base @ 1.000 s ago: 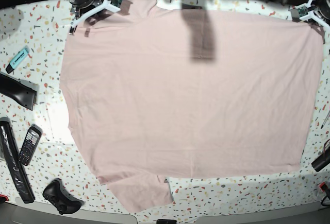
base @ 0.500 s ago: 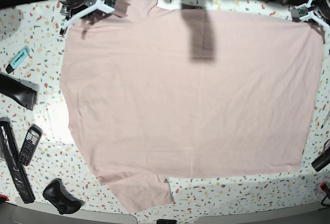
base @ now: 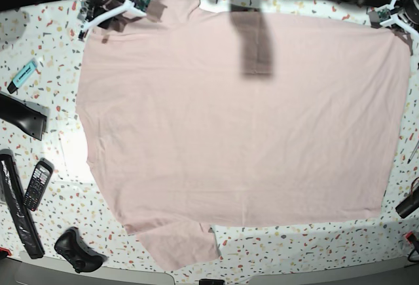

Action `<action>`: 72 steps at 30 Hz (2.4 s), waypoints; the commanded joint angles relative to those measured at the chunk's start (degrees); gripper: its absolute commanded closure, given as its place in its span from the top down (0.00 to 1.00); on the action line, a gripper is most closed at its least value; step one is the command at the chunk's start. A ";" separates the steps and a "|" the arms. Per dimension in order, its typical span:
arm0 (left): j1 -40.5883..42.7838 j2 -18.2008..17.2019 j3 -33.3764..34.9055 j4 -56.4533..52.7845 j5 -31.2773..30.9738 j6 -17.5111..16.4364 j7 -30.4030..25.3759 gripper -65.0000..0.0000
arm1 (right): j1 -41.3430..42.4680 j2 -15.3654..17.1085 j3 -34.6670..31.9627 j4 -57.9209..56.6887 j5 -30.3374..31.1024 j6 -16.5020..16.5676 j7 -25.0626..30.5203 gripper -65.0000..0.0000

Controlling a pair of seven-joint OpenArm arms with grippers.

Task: Fold the T-shirt properly
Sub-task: 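Regrasp the shoulder edge with the right gripper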

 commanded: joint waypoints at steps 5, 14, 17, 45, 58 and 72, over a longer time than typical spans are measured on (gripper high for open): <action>0.42 -0.31 -0.39 0.28 0.63 -0.55 0.55 0.00 | 3.28 -2.36 0.11 -4.09 0.35 0.20 5.11 0.42; 0.44 0.22 -0.39 0.28 0.63 -0.55 0.79 0.00 | 7.26 -3.78 0.11 -12.28 8.26 5.22 6.64 0.42; 0.42 0.72 -0.39 0.28 0.66 -0.57 0.76 0.00 | 7.67 -3.78 0.11 -14.64 8.35 5.57 6.62 0.35; 0.44 0.79 -0.39 0.28 0.63 -0.55 1.01 0.00 | 7.61 -3.32 0.11 -8.17 27.28 8.33 -1.99 0.34; 0.39 0.79 -0.39 0.28 0.66 -0.57 0.79 0.00 | 9.22 -6.12 0.11 -16.96 21.62 9.11 5.73 0.34; 0.42 0.81 -0.39 0.28 0.66 -0.55 0.79 0.00 | 12.52 -11.23 0.04 -17.94 9.03 11.98 6.05 0.34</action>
